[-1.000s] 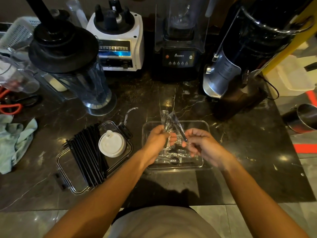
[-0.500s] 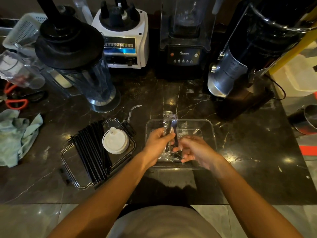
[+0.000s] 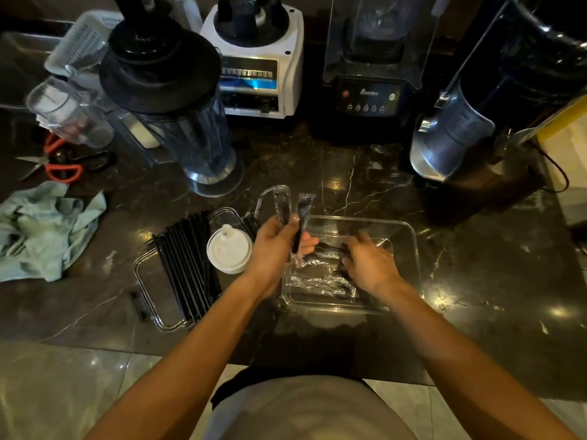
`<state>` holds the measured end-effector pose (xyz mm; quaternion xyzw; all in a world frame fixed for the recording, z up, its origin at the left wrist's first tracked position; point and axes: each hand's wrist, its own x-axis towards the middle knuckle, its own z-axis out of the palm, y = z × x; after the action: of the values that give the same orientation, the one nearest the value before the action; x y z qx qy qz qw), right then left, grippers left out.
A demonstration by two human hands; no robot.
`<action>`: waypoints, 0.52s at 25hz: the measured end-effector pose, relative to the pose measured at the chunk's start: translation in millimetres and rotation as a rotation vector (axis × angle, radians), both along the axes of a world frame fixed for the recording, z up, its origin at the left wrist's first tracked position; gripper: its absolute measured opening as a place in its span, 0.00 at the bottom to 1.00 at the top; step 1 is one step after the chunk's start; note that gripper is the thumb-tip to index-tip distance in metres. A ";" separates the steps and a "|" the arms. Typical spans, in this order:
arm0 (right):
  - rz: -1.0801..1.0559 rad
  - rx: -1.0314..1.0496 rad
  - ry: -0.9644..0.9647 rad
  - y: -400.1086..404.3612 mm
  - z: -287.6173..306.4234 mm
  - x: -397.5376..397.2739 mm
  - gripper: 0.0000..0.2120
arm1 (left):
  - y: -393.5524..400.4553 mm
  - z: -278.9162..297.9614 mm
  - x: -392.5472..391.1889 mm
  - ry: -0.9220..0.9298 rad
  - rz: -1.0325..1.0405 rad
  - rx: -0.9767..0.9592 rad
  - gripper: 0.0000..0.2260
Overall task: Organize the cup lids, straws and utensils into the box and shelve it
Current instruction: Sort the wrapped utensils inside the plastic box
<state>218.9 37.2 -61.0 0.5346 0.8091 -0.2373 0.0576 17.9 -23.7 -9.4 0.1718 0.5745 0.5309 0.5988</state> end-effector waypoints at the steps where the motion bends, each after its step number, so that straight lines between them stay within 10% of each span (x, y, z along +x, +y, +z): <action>1: -0.014 -0.014 -0.017 1.5 0.6 -0.3 0.10 | 0.3 0.2 -2.9 -0.037 0.025 -0.001 0.08; 5: -0.057 -0.115 -0.075 7.3 1.9 6.2 0.08 | 0.3 1.8 -8.9 -0.022 0.035 -0.026 0.09; 13: -0.383 -0.543 0.560 1.4 29.3 38.2 0.03 | 4.8 2.7 16.0 0.020 -0.059 -0.031 0.09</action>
<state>257.2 38.6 -31.7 0.5555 0.5880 -0.5836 -0.0708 33.9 -19.0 -6.7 0.1845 0.5834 0.5023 0.6110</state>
